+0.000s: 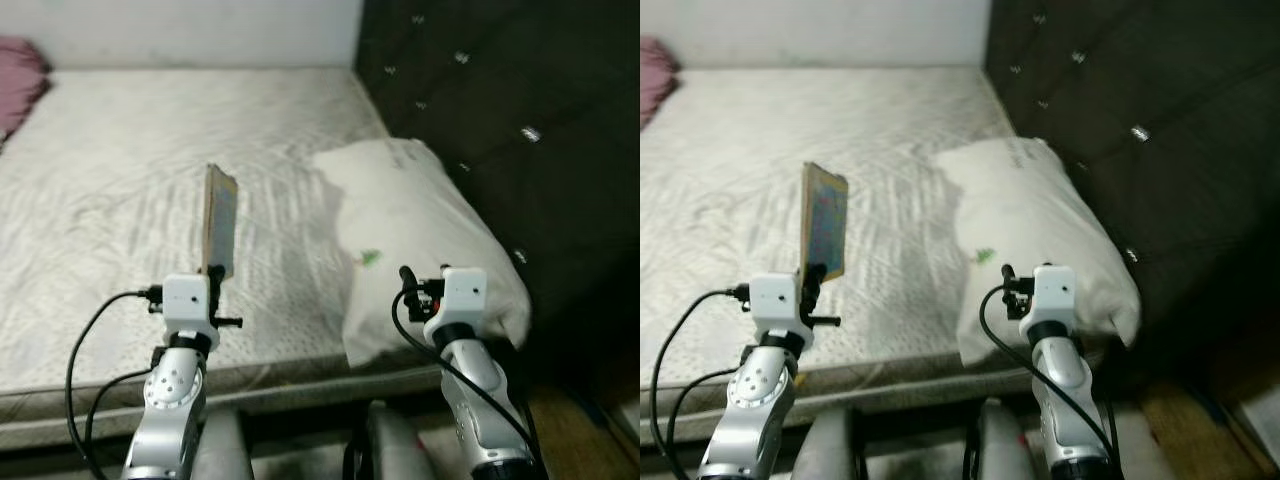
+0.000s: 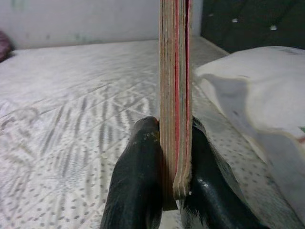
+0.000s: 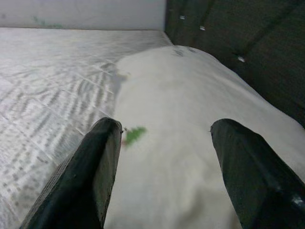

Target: Clean up the room

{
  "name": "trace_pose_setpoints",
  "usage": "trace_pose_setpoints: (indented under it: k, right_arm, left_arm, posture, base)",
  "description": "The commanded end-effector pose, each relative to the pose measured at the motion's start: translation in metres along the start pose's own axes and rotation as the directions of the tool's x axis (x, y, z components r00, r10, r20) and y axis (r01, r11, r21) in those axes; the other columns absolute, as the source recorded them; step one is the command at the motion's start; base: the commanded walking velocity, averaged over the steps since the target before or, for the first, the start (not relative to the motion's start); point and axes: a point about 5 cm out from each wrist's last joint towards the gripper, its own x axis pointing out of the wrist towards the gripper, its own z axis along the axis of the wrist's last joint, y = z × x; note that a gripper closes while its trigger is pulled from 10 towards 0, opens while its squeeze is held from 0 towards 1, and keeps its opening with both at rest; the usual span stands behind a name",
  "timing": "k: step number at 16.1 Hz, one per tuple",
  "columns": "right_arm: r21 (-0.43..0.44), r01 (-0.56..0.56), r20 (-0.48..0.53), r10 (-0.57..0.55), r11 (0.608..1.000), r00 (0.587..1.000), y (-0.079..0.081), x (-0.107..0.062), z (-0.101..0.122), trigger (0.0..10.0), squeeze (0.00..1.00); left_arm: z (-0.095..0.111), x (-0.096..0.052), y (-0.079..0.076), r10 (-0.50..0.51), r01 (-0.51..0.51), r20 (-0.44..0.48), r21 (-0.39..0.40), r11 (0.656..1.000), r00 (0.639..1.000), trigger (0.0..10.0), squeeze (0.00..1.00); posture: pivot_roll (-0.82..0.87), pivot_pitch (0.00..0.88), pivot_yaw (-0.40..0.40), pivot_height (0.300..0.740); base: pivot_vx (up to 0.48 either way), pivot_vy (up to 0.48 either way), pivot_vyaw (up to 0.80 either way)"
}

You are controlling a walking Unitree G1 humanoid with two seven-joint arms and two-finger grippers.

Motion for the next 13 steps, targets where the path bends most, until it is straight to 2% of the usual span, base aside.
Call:
trace_pose_setpoints:
  k: [1,11,13]
  right_arm:
    - [-0.012,-0.011,-0.005,0.011,1.000,1.000,0.0003,0.0015,0.0002,10.0,0.00]
    - [-0.036,-0.040,-0.016,0.039,0.999,0.999,0.0026,0.0050,0.0005,10.0,0.00]
    - [-0.035,-0.040,-0.013,0.040,0.999,0.999,0.0025,0.0047,0.0008,10.0,0.00]
  left_arm:
    - [0.0121,0.0049,-0.0034,-0.009,0.008,0.058,0.010,1.000,0.998,10.0,0.00]
    - [0.0124,0.0070,-0.0025,0.018,-0.017,0.047,-0.013,1.000,0.999,10.0,0.00]
    - [0.0125,0.0080,-0.0012,0.026,-0.025,0.045,-0.018,1.000,0.999,10.0,0.00]
  posture:
    - [-0.01,0.009,-0.017,0.645]
    - [-0.02,0.026,-0.031,0.645]
    - [-0.02,0.028,-0.031,0.610]
  base:
    - [0.000,0.000,0.00]
    - [0.000,0.000,0.00]
    - [0.000,0.000,0.00]
